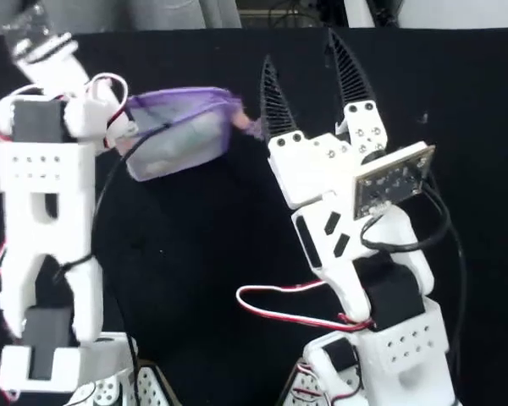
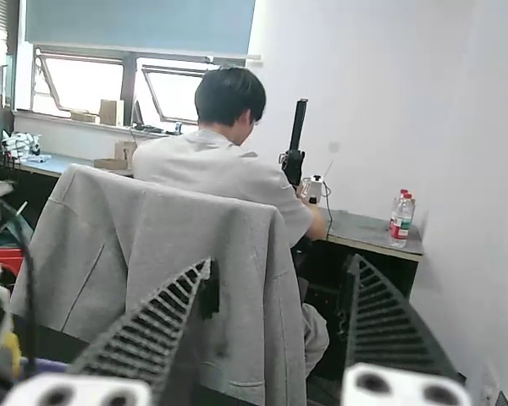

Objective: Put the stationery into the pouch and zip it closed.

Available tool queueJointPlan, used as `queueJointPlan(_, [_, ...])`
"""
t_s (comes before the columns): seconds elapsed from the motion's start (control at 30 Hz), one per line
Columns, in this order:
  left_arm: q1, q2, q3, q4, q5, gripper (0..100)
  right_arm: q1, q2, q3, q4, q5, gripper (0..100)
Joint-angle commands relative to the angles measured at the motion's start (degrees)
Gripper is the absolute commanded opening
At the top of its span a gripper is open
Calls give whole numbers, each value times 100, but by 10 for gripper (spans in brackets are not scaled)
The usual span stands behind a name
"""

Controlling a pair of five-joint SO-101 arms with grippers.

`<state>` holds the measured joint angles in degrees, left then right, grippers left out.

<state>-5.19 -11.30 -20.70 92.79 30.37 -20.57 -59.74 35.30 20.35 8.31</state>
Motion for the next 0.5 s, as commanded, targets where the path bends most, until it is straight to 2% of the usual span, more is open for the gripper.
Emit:
queueJointPlan(0.0, [-558, -466, -321, -97, 220, 30, 35, -48, -198, 9, 35, 220])
queueJointPlan(0.13, [-488, -440, 303, -387, 255, 30, -149, 127, -4, 0, 35, 219])
queueJointPlan(0.27, [-444, -554, 637, -677, 229, 30, -220, 338, 848, -167, 79, 219])
queueJointPlan(0.47, [-207, -844, 497, -791, 202, 30, -255, 338, 2466, -1618, 88, 219])
